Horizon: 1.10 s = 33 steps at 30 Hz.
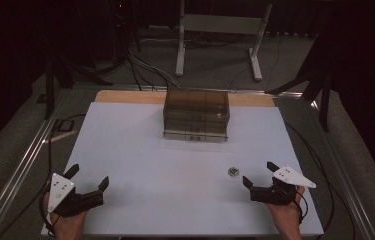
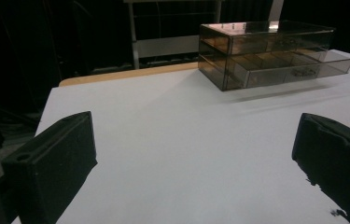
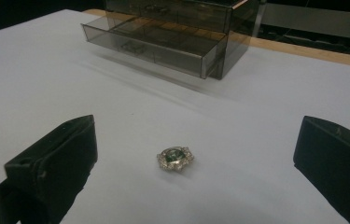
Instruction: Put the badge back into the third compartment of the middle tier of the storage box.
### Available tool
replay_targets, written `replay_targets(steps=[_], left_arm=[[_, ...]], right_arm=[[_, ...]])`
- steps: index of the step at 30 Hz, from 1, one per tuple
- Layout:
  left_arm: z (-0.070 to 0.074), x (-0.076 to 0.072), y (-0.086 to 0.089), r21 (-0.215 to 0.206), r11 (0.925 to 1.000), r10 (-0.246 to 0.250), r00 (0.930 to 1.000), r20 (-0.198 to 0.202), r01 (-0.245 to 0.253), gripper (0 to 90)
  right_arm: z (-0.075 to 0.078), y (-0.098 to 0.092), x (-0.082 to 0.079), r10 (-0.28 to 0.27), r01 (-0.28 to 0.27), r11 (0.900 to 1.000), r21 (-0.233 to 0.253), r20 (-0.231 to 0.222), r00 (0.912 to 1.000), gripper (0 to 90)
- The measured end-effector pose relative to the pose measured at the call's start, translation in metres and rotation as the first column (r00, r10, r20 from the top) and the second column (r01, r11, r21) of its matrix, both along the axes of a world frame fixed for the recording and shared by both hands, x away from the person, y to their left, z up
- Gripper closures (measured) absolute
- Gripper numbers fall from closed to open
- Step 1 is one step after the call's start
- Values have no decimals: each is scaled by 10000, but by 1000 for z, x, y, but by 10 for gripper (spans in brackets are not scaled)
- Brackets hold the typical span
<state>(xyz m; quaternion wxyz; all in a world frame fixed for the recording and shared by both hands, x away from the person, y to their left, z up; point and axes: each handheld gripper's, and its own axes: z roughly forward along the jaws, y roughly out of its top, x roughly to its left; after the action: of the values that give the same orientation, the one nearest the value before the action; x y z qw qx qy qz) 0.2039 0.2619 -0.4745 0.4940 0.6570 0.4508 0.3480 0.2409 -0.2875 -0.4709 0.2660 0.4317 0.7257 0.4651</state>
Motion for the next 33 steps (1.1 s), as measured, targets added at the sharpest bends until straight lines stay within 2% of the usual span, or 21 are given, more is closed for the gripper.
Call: replay_targets(steps=[3,4,15,19,33], left_arm=[[0,1,-1,58,10000,14,10000,-23,-14,7],[-1,1,-1,62,10000,22,10000,-82,-21,7],[-3,2,0,-154,9999,51,9998,-193,-54,7],[-4,3,-1,-107,9999,-20,9995,-326,16,7],[-5,4,-1,-173,9998,-40,9992,-396,34,7]], right_arm=[[1,1,2,-8,8,10000,-32,-37,10000,0],[0,3,6,-10,9,10000,-84,-200,9998,0],[1,10,21,111,-132,9993,-338,-615,9980,0],[1,12,26,163,-200,9989,-429,-848,9963,0],[-4,19,47,174,-296,9962,-818,-1454,9892,0]])
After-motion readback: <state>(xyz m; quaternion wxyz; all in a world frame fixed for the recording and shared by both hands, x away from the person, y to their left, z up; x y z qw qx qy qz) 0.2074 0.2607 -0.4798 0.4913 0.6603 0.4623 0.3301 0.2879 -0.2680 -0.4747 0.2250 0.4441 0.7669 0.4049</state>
